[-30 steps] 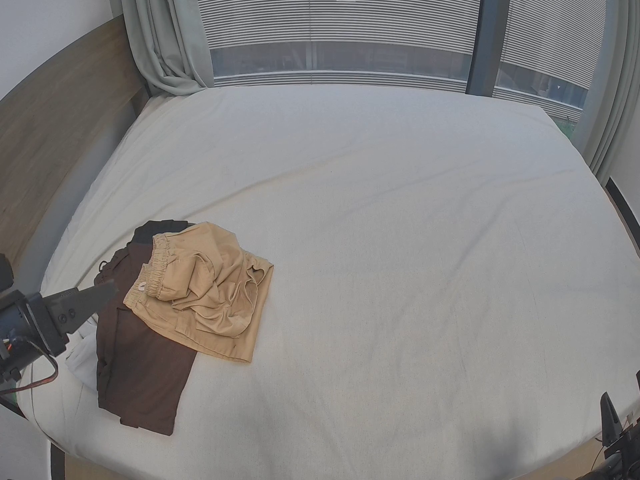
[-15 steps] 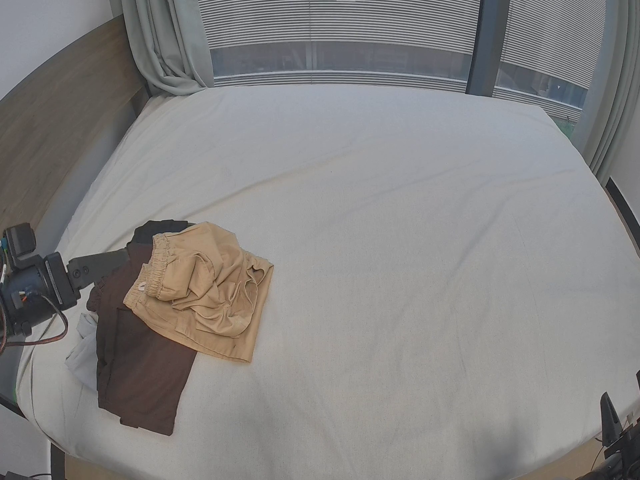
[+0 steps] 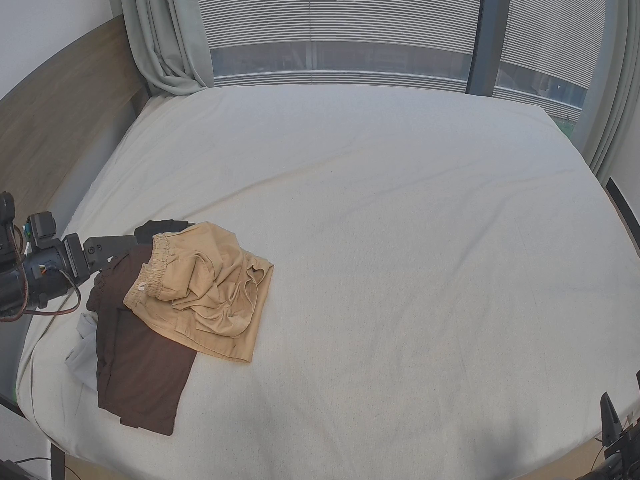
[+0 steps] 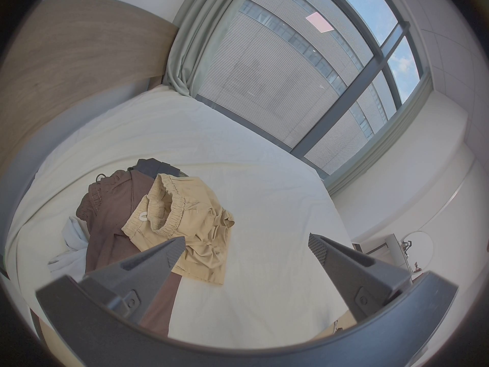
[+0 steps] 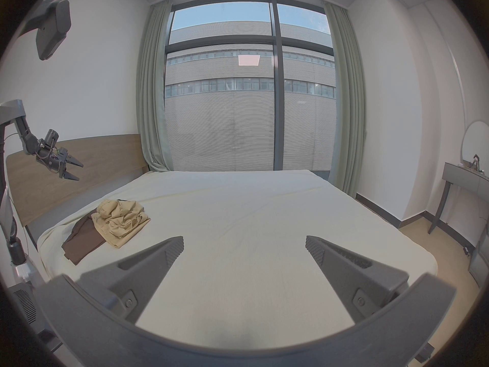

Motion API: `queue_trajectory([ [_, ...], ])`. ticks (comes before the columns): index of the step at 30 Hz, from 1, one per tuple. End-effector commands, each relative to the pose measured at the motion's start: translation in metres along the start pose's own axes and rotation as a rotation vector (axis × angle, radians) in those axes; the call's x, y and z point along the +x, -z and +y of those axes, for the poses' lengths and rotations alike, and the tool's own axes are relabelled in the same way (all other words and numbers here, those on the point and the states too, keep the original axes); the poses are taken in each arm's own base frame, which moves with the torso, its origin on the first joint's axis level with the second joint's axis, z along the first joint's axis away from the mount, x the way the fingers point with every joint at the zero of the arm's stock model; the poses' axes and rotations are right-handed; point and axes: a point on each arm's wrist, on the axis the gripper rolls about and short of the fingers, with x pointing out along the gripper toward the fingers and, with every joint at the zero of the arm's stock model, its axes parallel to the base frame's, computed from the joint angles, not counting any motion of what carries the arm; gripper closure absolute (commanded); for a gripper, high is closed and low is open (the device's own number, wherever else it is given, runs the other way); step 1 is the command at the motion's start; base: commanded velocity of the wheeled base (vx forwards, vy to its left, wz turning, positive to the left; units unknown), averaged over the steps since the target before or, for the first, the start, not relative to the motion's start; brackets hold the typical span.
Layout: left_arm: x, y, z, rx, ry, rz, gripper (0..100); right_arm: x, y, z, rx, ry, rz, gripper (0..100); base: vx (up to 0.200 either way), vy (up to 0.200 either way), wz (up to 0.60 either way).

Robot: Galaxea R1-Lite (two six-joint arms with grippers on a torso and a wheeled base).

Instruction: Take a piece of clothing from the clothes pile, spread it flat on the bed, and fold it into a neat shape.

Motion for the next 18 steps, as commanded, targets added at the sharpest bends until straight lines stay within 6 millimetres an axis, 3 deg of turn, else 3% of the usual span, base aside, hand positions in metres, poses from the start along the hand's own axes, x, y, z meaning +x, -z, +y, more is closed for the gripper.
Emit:
queue_trajectory([
  [1,0.025,-0.006,0.023,-0.045,-0.030,0.045,0,0.000,0.005,0.000,0.000,-0.001,0.003,0,0.000,0.000,0.00],
  [18,0.087,-0.020,0.060,-0.084,-0.050,0.110,0,0.000,0.005,0.000,0.000,0.000,0.003,0,0.000,0.000,0.00],
])
